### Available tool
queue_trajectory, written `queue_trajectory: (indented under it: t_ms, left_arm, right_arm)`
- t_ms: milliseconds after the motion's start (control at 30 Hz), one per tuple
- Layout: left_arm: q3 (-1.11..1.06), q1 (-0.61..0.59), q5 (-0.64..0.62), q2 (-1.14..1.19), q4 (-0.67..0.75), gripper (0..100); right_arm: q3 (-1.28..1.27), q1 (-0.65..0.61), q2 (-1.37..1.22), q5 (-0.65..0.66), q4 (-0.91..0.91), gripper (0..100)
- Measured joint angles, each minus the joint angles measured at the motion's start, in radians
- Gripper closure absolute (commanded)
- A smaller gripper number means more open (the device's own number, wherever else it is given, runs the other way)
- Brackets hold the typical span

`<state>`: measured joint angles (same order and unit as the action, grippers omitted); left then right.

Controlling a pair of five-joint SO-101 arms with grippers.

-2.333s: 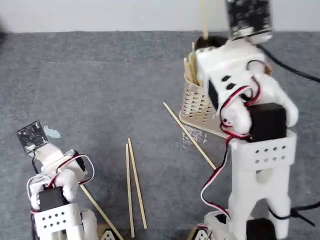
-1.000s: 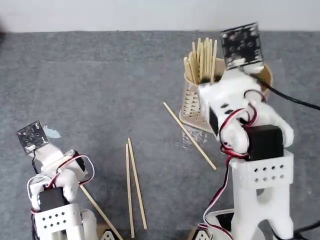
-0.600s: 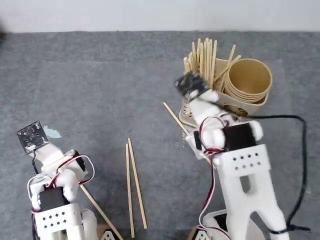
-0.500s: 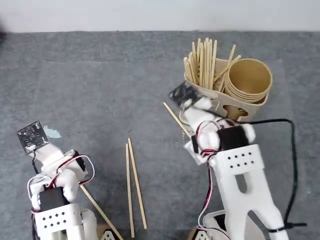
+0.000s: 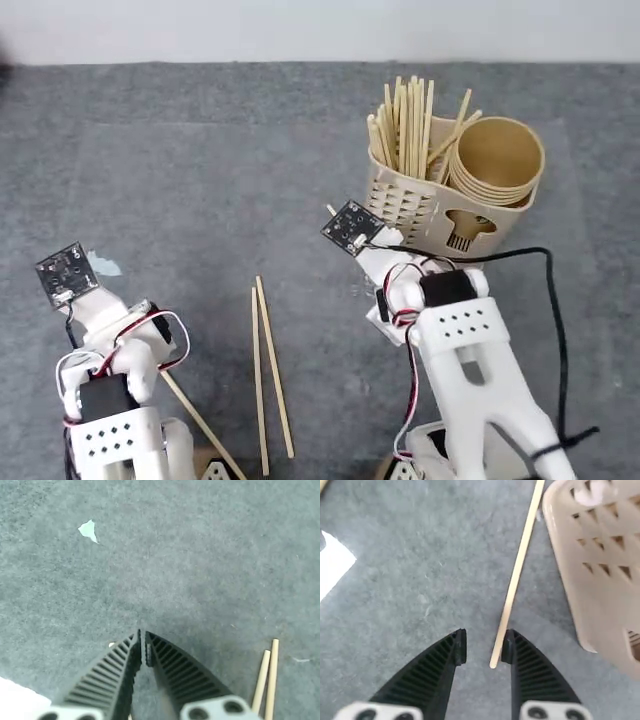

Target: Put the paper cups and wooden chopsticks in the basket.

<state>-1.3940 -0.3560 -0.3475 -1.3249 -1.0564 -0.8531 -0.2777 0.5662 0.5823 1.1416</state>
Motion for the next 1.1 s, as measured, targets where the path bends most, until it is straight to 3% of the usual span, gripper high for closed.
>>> queue_trajectory:
  t_ms: [533, 733, 867, 1100]
  left_arm:
    - [0.000, 0.000, -0.002, 0.000, 0.000, 99]
    - [0.000, 0.000, -0.002, 0.000, 0.000, 99]
    - [0.000, 0.000, -0.002, 0.000, 0.000, 99]
    - [0.000, 0.000, -0.002, 0.000, 0.000, 99]
  right_arm:
    - [0.184, 0.089, -0.512, 0.003, -0.173, 87.6]
    - [0.232, 0.087, -0.606, 0.003, -0.210, 87.9]
    - [0.247, 0.091, -0.632, 0.003, -0.216, 99.7]
    - [0.276, 0.018, -0.651, 0.003, -0.186, 99.1]
